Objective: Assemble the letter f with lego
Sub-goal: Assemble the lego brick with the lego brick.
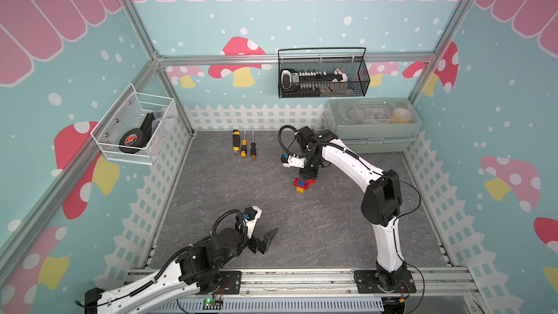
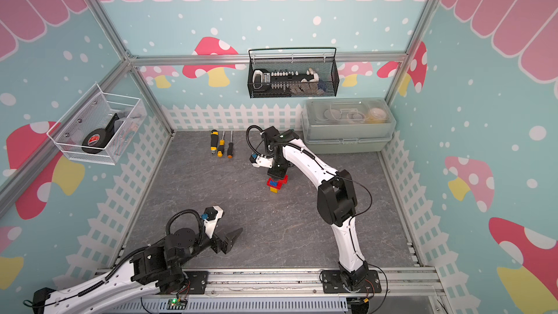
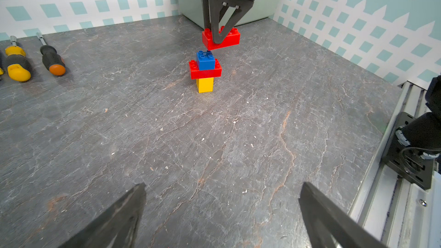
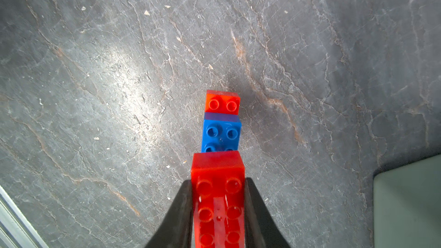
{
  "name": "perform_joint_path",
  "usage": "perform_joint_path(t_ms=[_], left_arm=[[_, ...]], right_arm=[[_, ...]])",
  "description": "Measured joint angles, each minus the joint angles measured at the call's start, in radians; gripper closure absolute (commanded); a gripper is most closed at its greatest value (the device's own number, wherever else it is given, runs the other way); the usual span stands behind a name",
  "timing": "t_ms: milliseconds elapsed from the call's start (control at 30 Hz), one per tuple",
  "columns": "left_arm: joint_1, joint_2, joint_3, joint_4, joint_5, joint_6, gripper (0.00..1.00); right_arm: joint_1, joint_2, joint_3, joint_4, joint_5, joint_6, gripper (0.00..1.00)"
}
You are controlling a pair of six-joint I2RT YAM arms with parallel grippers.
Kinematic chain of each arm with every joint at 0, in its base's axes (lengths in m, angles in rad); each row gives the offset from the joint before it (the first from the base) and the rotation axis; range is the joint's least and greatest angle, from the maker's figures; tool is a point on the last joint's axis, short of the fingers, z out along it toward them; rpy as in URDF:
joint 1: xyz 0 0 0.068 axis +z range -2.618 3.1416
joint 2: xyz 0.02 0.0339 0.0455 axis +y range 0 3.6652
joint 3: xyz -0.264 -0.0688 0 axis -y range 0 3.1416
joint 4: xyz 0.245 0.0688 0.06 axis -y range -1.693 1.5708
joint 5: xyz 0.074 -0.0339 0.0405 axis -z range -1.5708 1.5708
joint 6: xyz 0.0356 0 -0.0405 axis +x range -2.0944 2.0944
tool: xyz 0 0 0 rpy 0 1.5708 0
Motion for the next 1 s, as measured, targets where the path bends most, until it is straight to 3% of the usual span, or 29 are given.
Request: perform_joint_path(t_ms=[433,1000], left_arm=[[0.0,0.0,0.0,0.0,0.0,0.0,0.01],[0.0,0.0,0.0,0.0,0.0,0.0,0.01]], right_arm=[[0.002,-0.001,0.01,0.043,0.005,0.052,0.78],[0.037,-0.026,-0.135,0.161,0.043,0.119,0.78]])
